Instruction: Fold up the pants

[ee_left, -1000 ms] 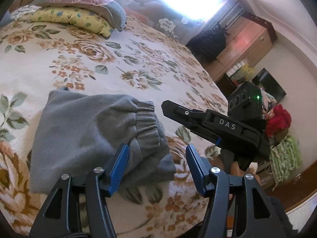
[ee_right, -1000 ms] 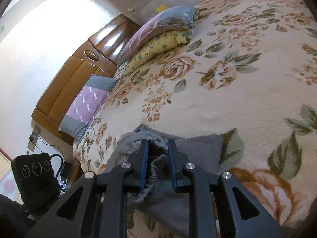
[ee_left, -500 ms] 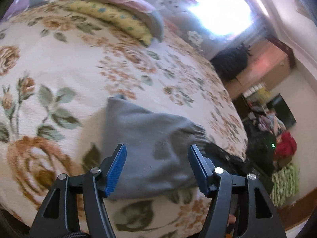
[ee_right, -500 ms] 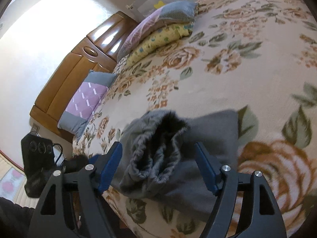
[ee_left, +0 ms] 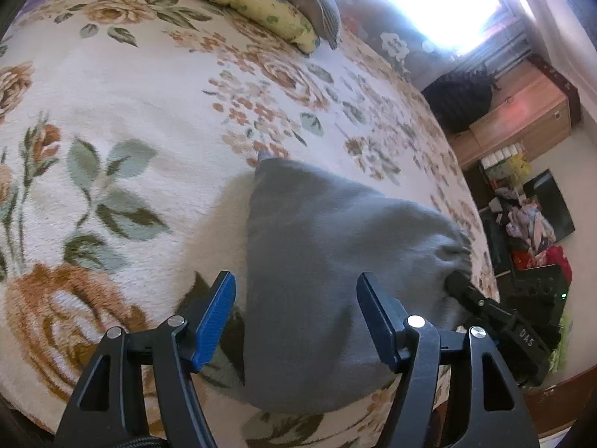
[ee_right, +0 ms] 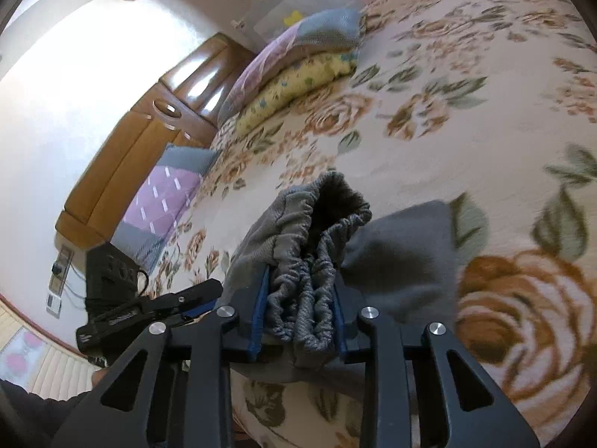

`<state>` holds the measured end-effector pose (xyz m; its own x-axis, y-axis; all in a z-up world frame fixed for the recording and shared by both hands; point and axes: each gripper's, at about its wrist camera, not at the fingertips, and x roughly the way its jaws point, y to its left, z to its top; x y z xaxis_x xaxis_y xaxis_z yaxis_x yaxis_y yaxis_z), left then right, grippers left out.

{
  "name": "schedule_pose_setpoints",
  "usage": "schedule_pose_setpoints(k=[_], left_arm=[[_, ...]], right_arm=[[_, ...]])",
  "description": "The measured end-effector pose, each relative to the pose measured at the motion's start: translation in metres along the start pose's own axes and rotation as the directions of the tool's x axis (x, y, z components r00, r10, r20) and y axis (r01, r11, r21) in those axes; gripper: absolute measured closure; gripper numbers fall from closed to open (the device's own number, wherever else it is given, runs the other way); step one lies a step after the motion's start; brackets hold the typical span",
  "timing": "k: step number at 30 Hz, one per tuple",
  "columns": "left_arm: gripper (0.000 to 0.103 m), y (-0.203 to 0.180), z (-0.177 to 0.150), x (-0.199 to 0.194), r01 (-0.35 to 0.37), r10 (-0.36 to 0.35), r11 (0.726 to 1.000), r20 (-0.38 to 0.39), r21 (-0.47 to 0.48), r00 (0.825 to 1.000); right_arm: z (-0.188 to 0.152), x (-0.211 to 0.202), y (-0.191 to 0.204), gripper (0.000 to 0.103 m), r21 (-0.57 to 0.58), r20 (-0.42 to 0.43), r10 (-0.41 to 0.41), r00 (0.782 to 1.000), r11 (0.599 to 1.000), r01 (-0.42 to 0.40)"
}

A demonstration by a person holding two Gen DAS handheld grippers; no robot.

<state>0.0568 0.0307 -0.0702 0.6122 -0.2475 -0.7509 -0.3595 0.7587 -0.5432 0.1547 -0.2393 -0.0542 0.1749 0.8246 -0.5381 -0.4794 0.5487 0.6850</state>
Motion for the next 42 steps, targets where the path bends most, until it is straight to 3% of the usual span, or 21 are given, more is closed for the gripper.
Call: schedule_pose_setpoints(k=[3,7,10,15,21,25,32,37,42], left_arm=[[0.035,0.001,-0.004,0.011,-0.007,0.007,1.000,-0.029,0.001,1.000],[0.034,0.002,-0.008,0.012,-0.015,0.015,1.000,-0.035,0.000,0.999],[0.034,0.002,-0.007,0.012,-0.016,0.016,1.000,-0.036,0.000,0.999],[0.034,0.000,-0.006,0.012,-0.025,0.026,1.000,-0.043,0.009,0.999],[0.031,0.002,-0.005,0.019,-0.030,0.031,0.999,-0.075,0.021,0.997],[0.031,0.003,-0.003,0.018,-0.012,0.014,1.000,-0.084,0.022,0.996],[0.030,0.004,-0.001,0.023,0.012,-0.009,1.000,-0.107,0.028,0.994],[0.026,0.010,-0.002,0.031,0.033,-0.032,0.999,-0.132,0.004,0.991],[0.023,0.011,-0.001,0.036,0.056,-0.056,0.998,-0.132,-0.009,0.990]], right_arm=[[-0.004,-0.008,-0.009,0.069,-0.004,-0.001,-0.082,0.997,0.997,0.082],[-0.012,-0.005,-0.011,0.040,-0.045,-0.022,-0.250,0.968,0.968,0.249],[-0.012,-0.016,-0.016,0.037,-0.030,0.027,-0.284,0.958,0.958,0.285],[-0.007,-0.021,-0.026,0.035,0.031,0.035,-0.241,0.970,0.970,0.240],[-0.012,-0.008,-0.034,0.028,0.064,0.005,-0.247,0.969,0.967,0.246],[-0.019,-0.007,-0.043,0.027,0.111,-0.006,-0.218,0.976,0.970,0.217],[-0.017,-0.003,-0.035,0.026,0.089,-0.012,-0.183,0.983,0.979,0.183],[-0.023,0.010,-0.041,0.019,0.097,-0.053,-0.185,0.981,0.977,0.189],[-0.027,0.010,-0.052,0.019,0.140,-0.027,-0.131,0.991,0.981,0.134]])
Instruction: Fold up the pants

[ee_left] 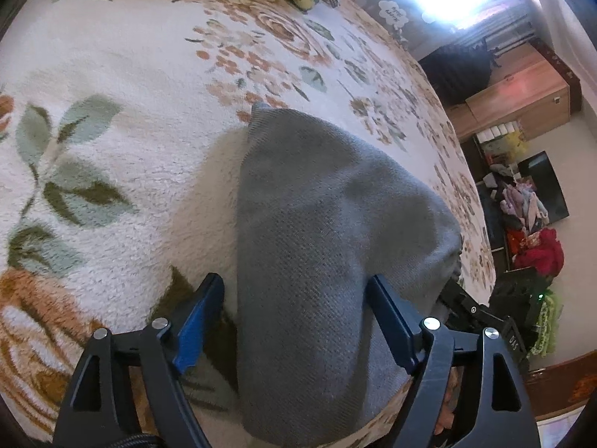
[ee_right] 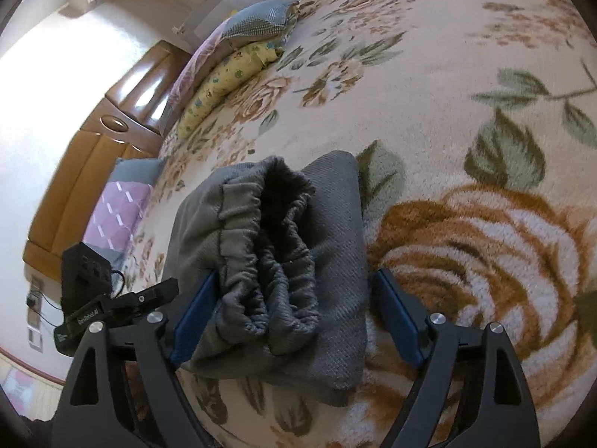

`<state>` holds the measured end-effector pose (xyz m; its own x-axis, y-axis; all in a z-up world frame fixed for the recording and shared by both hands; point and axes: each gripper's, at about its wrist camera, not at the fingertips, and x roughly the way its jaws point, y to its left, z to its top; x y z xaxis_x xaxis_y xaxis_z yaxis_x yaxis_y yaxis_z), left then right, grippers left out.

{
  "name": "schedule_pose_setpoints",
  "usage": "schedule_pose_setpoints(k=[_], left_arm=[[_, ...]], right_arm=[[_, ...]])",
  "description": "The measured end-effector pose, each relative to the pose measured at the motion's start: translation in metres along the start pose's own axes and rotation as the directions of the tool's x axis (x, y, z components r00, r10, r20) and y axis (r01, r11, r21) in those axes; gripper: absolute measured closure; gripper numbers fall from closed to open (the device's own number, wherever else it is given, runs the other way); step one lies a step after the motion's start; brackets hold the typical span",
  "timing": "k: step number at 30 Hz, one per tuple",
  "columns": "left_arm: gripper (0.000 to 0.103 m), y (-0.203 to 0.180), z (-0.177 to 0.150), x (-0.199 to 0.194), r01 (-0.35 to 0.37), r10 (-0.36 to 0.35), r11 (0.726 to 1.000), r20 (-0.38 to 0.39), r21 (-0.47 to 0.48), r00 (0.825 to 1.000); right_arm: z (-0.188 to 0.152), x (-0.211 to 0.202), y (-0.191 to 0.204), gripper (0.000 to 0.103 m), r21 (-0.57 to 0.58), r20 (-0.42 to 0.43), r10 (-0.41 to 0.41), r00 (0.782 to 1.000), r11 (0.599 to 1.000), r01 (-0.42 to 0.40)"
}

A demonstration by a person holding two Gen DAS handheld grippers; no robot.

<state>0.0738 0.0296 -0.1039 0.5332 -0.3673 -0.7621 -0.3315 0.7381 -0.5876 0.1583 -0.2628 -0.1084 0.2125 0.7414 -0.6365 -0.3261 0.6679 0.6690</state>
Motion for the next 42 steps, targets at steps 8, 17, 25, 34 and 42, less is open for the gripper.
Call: schedule_pose_setpoints(k=[8,17,25,34,42], left_arm=[[0.023,-0.008,-0.005,0.008,0.017,-0.017,1.000,0.016,0.007,1.000],[0.041,-0.003,-0.005,0.004,0.041,-0.040,0.999,0.023,-0.015,0.999],[0.069,-0.007,-0.006,-0.009,0.059,-0.061,0.998,0.061,0.029,0.996],[0.076,0.001,0.003,-0.040,0.056,-0.061,0.998,0.147,0.037,0.987],[0.076,0.035,0.022,-0.071,0.010,-0.010,1.000,0.224,0.003,0.975]], right_arm=[[-0.003,0.004,-0.004,0.018,0.005,0.002,0.022,1.000,1.000,-0.022],[0.002,0.010,0.001,0.011,0.022,-0.043,-0.001,0.999,1.000,0.002],[-0.010,-0.003,0.025,0.054,-0.022,0.049,0.025,0.998,0.999,-0.024],[-0.001,-0.012,0.066,0.062,-0.088,0.072,0.133,0.988,0.988,-0.127],[0.009,0.027,0.105,0.063,-0.152,0.019,0.182,0.983,0.972,-0.177]])
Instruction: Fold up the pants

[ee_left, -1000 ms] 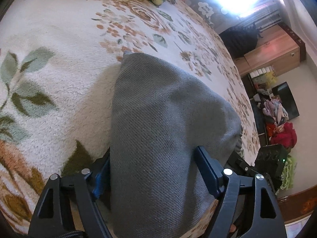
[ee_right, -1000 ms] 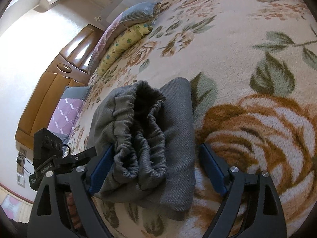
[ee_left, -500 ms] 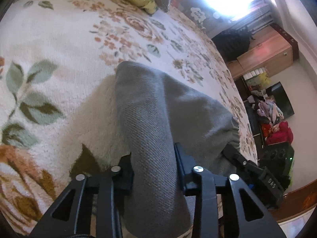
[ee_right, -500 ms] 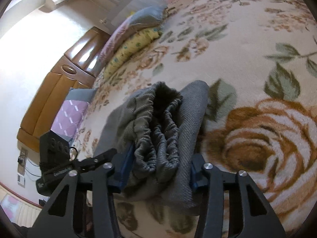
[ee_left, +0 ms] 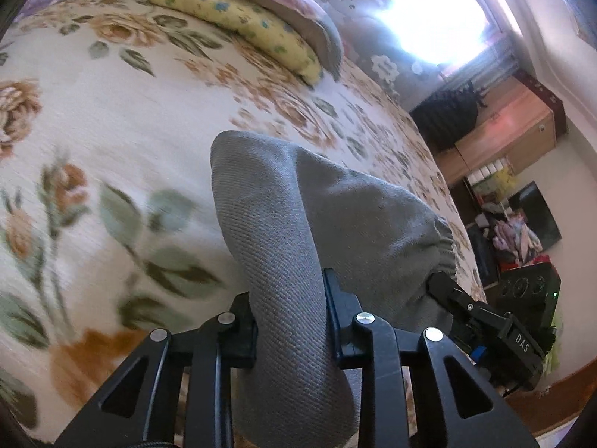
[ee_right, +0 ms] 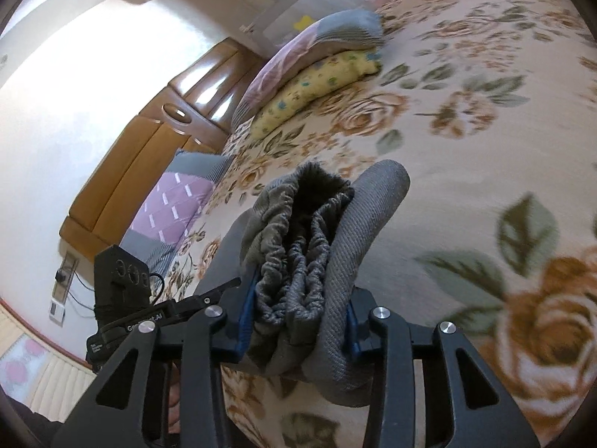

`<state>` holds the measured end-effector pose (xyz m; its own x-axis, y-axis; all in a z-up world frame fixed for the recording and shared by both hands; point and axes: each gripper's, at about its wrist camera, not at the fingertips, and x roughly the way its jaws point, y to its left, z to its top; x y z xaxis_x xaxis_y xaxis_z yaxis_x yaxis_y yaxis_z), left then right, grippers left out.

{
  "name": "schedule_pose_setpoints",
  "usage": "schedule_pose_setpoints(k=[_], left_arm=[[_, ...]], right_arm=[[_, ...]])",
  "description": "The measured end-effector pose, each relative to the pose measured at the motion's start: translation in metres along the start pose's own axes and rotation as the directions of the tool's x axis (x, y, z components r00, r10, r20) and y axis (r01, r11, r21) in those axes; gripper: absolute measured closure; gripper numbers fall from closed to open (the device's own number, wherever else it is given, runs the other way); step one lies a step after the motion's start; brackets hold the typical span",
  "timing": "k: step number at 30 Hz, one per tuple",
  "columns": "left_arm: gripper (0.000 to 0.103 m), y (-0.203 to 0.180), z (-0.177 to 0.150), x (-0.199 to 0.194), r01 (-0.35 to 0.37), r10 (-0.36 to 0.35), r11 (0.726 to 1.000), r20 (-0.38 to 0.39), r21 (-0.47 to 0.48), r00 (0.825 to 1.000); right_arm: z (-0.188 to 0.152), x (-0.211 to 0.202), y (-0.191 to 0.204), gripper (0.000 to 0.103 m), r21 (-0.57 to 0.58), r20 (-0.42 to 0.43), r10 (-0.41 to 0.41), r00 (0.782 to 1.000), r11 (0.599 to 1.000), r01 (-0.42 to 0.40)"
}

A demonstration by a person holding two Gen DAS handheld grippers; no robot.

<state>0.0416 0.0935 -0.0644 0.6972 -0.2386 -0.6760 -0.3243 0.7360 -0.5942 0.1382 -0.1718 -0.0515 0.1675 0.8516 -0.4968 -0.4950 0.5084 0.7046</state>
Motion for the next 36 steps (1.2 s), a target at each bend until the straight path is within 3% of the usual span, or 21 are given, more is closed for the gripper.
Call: schedule_pose_setpoints(k=[12,20,25,31,36], left_arm=[[0.076,0.030,0.040,0.006,-0.053,0.053,0.999,0.022,0.001,0.998],[0.075,0.046,0.035,0.016,-0.074,0.074,0.997,-0.021,0.005,0.997],[0.065,0.049,0.033,0.018,-0.075,0.076,0.997,-0.039,0.021,0.996],[0.050,0.060,0.031,0.020,-0.077,0.078,0.997,-0.056,0.019,0.995],[0.048,0.064,0.028,0.022,-0.083,0.084,0.996,-0.061,0.023,0.995]], right_arm=[[0.031,0.066,0.020,0.063,-0.037,-0.041,0.019,0.999,0.999,-0.020],[0.034,0.091,0.001,0.061,0.013,-0.088,-0.005,0.996,1.000,0.006],[0.029,0.096,-0.015,0.040,0.022,-0.108,-0.101,0.989,0.994,0.104],[0.028,0.093,-0.034,0.035,0.030,-0.107,-0.132,0.985,0.990,0.136],[0.025,0.098,-0.040,0.035,0.019,-0.109,-0.145,0.983,0.989,0.148]])
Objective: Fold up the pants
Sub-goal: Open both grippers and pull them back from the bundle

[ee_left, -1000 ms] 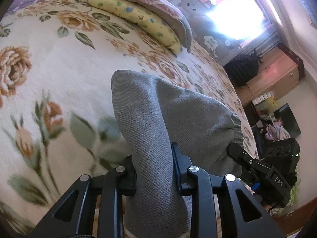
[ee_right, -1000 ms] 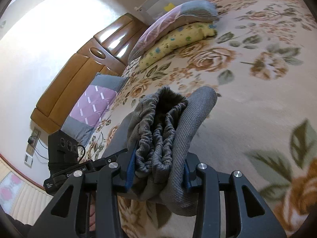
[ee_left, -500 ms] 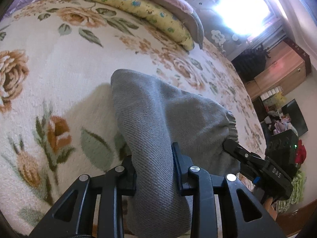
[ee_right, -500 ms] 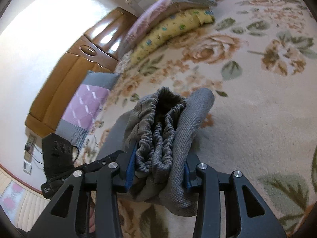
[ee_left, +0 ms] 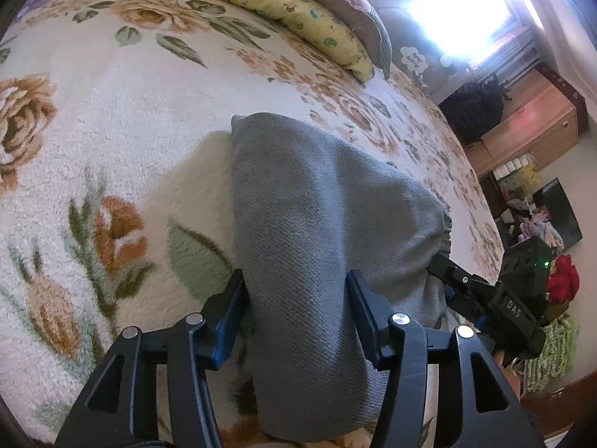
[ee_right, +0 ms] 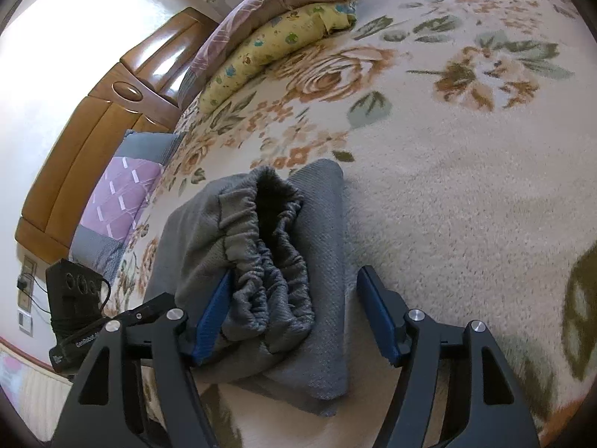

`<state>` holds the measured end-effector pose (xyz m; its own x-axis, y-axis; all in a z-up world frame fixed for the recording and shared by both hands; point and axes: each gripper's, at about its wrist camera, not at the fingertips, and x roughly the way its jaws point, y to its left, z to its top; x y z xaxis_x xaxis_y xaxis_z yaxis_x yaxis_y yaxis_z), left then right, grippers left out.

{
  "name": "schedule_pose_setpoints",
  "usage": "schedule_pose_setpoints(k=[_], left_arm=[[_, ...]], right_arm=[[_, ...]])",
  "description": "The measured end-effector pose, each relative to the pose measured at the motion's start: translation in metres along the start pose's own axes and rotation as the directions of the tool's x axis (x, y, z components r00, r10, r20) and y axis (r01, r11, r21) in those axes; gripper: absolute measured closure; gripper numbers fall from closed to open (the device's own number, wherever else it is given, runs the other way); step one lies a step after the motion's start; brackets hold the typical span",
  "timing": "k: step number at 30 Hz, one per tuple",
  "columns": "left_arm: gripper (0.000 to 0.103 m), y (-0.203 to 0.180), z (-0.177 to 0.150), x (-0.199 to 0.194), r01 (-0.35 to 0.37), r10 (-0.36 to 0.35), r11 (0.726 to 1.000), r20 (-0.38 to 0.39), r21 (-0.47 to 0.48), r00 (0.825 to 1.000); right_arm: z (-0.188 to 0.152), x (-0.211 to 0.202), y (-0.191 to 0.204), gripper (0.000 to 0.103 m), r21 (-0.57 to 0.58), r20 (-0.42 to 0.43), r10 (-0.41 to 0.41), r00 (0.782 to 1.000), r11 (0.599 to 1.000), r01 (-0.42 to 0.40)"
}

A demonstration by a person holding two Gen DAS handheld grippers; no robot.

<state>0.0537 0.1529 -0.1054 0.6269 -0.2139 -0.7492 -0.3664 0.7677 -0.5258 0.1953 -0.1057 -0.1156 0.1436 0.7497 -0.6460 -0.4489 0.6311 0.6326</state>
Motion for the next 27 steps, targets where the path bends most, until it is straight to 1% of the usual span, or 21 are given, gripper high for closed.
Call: schedule_pose_setpoints(k=[3,6,11,15,21,24,27], left_arm=[[0.048,-0.005,0.000,-0.006,-0.029,0.028,1.000,0.009,0.011,1.000],[0.050,-0.011,-0.001,-0.015,-0.068,0.067,0.997,0.030,0.027,0.997],[0.050,-0.016,-0.004,-0.032,-0.102,0.099,0.994,0.062,0.039,0.993],[0.049,-0.022,-0.008,-0.042,-0.135,0.130,0.989,0.074,0.058,0.989],[0.049,-0.028,-0.017,-0.050,-0.157,0.150,0.984,0.082,0.081,0.985],[0.048,-0.029,-0.021,-0.052,-0.157,0.151,0.984,0.075,0.080,0.986],[0.045,-0.032,-0.028,-0.059,-0.170,0.162,0.981,0.088,0.091,0.983]], right_arm=[[0.000,0.000,0.001,0.035,-0.006,-0.001,-0.005,1.000,1.000,0.005],[0.001,-0.005,0.002,0.035,0.015,-0.006,0.020,1.000,1.000,-0.020],[0.000,-0.032,0.017,0.034,-0.013,0.052,0.025,0.998,1.000,-0.025],[-0.002,-0.050,0.031,0.034,-0.081,0.074,0.013,0.997,0.997,-0.007],[-0.012,-0.062,0.052,0.034,-0.205,0.067,-0.013,0.998,0.978,0.027],[-0.017,-0.063,0.057,0.034,-0.233,0.062,-0.027,0.998,0.972,0.041],[-0.023,-0.063,0.062,0.033,-0.260,0.053,-0.037,0.998,0.964,0.050]])
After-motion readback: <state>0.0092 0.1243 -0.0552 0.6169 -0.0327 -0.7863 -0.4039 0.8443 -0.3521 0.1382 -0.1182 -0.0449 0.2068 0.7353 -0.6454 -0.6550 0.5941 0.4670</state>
